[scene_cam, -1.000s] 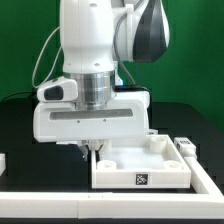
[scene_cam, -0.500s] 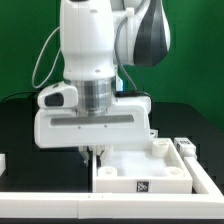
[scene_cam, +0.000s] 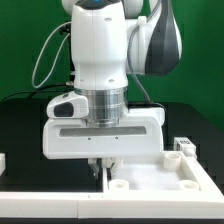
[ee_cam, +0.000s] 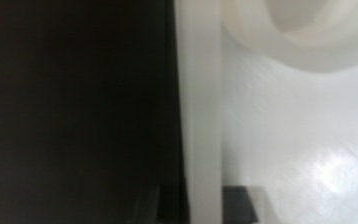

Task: Assemble one leg

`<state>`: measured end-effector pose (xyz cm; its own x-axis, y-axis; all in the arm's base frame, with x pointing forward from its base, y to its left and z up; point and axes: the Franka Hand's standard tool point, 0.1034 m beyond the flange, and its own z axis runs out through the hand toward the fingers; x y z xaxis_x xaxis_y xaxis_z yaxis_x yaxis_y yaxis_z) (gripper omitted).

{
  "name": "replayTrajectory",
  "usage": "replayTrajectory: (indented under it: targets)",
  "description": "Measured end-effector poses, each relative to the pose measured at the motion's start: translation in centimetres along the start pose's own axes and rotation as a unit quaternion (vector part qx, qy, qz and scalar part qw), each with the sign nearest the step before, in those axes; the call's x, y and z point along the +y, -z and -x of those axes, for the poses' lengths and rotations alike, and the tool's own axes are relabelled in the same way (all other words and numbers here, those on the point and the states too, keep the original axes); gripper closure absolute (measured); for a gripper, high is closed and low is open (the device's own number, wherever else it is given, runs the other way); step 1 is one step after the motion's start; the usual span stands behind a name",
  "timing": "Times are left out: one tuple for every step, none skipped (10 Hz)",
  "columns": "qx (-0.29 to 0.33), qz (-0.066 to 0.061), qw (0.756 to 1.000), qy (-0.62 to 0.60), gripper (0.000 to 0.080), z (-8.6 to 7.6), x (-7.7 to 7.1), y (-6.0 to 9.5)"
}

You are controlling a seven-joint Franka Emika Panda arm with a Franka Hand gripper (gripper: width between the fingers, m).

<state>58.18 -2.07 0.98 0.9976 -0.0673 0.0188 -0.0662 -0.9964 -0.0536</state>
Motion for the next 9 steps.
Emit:
replayTrajectory:
  targets:
    - [0.008,0.007,1.000,-0.004,0.0754,0.0,0.0,-0.1]
    - [0.010,0.013,1.000,-0.014,0.0754,0.0,0.0,-0.1]
    - [0.010,0.014,1.000,-0.015,0.0754,0.0,0.0,-0.1]
    - [0.009,0.014,1.000,-0.007,0.0751,0.1,0.1,-0.1]
    - [0.009,0.014,1.000,-0.007,0.0751,0.1,0.1,-0.1]
    - [0.008,0.013,1.000,-0.006,0.0601,0.2,0.0,0.2]
    - [0.000,0.009,1.000,-0.004,0.0465,1.1,-0.3,1.6]
    - [-0.021,0.003,1.000,-0.005,0.0465,2.7,-0.5,2.9]
    - [-0.051,-0.005,0.999,-0.007,0.0282,4.1,-0.5,4.4]
